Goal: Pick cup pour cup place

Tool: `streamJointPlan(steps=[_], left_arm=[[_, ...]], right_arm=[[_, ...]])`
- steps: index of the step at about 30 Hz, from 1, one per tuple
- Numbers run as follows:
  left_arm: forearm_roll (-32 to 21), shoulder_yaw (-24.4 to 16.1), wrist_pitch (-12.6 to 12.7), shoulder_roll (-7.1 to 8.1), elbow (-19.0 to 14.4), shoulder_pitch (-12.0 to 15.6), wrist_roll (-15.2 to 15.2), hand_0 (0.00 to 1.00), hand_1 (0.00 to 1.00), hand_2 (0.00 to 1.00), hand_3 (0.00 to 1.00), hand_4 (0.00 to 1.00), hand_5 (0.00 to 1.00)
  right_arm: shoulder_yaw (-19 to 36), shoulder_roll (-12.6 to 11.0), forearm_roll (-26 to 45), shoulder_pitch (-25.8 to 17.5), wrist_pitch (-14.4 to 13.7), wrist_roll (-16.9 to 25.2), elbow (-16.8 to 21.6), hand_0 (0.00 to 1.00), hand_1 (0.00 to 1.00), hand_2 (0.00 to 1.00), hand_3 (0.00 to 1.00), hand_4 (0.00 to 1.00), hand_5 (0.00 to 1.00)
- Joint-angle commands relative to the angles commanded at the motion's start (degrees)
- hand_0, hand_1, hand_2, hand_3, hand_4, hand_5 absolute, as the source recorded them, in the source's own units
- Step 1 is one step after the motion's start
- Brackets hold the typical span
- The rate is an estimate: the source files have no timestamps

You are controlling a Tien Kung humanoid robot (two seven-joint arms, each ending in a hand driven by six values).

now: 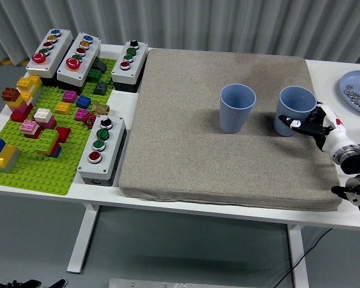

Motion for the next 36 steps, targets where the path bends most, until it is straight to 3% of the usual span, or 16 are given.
streamJointPlan(steps=[17,23,36], left_arm=[[-0.3,0.4,-0.1,0.33,0.0,0.1,0.1,0.772,0.755,0.810,0.648,0.503,0.965],[-0.5,0.6,0.0,0.42,0.0,0.2,0.0,0.772,0.755,0.810,0.648,0.503,0.965],[-0.3,0.4,0.0,0.46,0.0,-0.1,0.1,0.773,0.755,0.809,0.647,0.503,0.963]], right_arm=[[-4.2,-2.8,-6.2,4.1,-1.9,1.2,1.6,0.796,0.729,0.634,0.695,0.770,0.085],[-5.3,-2.4,-8.1,6.1,-2.9,1.7,0.9,0.797,0.729,0.635,0.694,0.766,0.081],[-6.1,-0.7,-20.9,8.3,-7.2,3.3,2.1,0.798,0.725,0.633,0.693,0.759,0.075]])
